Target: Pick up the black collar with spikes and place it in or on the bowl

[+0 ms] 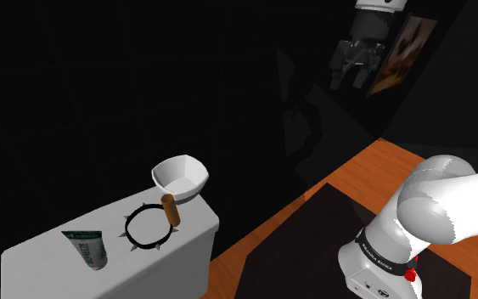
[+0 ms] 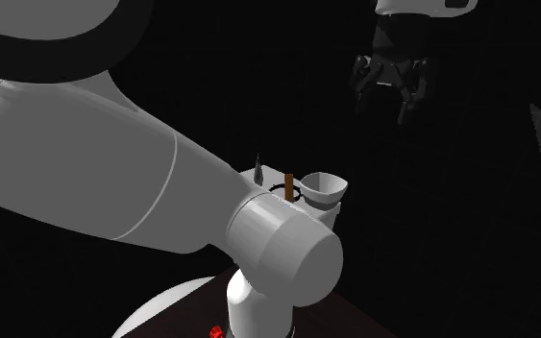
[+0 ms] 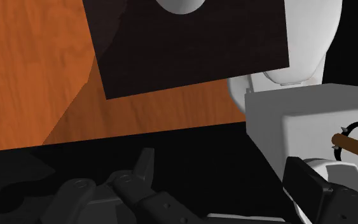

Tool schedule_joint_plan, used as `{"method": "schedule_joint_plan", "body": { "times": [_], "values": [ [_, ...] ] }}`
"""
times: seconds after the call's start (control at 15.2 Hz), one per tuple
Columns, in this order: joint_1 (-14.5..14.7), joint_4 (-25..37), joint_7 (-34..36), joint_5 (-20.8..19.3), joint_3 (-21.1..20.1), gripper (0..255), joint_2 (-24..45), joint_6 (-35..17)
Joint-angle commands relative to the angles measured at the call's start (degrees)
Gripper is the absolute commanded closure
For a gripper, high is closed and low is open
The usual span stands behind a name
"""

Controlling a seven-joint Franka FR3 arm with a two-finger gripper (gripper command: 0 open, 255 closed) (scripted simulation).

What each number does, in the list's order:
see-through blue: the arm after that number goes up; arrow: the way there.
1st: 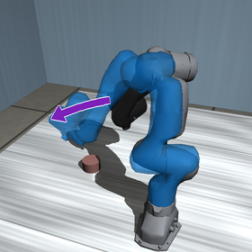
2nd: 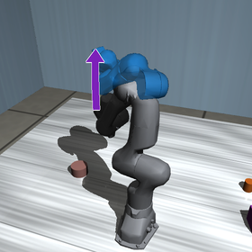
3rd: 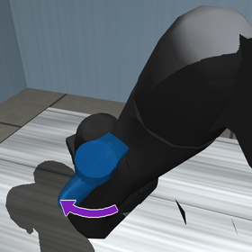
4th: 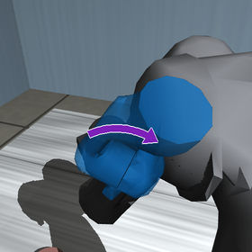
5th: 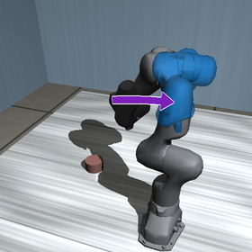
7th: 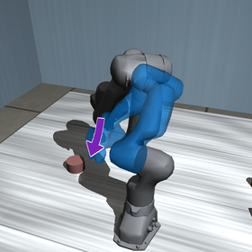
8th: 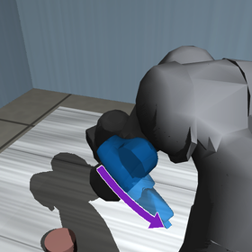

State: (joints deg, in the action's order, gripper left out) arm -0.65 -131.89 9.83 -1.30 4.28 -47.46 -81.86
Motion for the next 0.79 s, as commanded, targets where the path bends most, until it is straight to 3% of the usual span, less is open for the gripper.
{"method": "schedule_joint_plan", "body": {
  "times": [0.0, 0.73],
  "values": [
    [0.00, 0.00, 0.00, 0.00, 0.00, 0, 0.00, 0.00],
    [4.01, -11.41, 9.68, 7.10, -10.30, 0, 5.04, -17.43]
  ]
}}
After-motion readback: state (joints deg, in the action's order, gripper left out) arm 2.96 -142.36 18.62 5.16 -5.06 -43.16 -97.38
